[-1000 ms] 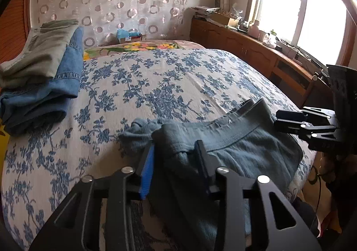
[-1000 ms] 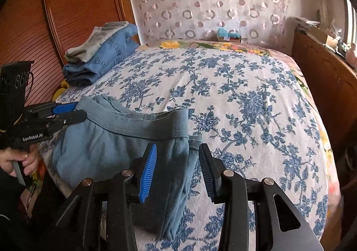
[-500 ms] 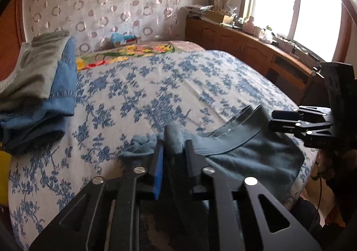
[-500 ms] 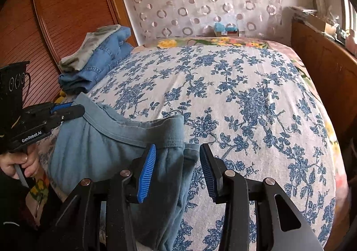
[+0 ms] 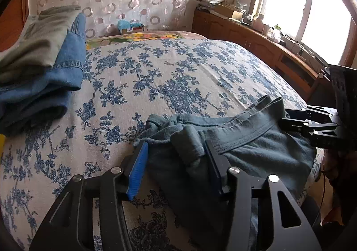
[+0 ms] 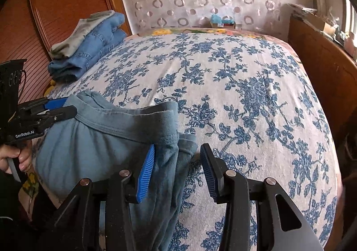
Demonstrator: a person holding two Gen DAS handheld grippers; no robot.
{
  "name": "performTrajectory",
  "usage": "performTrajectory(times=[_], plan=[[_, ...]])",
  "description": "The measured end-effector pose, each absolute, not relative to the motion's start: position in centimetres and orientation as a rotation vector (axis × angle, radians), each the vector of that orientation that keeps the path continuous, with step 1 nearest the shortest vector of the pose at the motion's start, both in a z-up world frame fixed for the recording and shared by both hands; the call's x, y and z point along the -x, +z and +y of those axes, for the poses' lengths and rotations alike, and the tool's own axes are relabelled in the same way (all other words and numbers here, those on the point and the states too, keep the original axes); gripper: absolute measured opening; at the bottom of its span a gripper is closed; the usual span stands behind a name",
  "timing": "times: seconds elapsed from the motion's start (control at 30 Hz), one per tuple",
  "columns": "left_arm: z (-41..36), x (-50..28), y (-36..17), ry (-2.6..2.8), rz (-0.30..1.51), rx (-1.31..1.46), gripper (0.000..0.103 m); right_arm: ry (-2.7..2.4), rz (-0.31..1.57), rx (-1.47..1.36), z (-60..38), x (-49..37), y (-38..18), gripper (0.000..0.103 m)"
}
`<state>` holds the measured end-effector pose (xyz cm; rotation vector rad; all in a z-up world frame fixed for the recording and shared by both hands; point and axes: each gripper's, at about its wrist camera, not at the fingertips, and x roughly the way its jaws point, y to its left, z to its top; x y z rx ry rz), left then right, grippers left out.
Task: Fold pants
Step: 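Grasp the folded shorts edge with the left gripper, then the right gripper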
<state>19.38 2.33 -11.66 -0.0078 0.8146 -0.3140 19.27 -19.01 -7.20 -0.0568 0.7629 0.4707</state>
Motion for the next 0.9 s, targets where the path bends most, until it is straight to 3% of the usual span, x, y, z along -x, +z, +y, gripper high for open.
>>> performTrajectory(times=[0.3, 0.47, 0.53, 0.6, 0.9], plan=[[3.2, -19.8, -12.1, -0.294, 0.831, 0.052, 0.069, 0.482, 0.733, 0.089, -17.7, -19.7, -7.6, 0.043], [3.4, -19.9, -12.3, -0.295, 0.84, 0.074, 0.071, 0.482, 0.708, 0.076, -17.6, -19.5, -8.2, 0.041], [3.5, -20.0, -12.3, -0.294, 0.84, 0.075, 0.071, 0.482, 0.704, 0.074, -17.7, -19.4, -8.3, 0.038], [3.5, -19.9, -12.3, -0.292, 0.84, 0.075, 0.071, 0.494, 0.707, 0.065, -17.8, -19.4, -8.4, 0.027], [2.3, -19.5, -11.9, -0.341, 0.822, 0.089, 0.03, 0.541, 0.733, 0.01, -18.6, -19.7, -8.3, 0.02]])
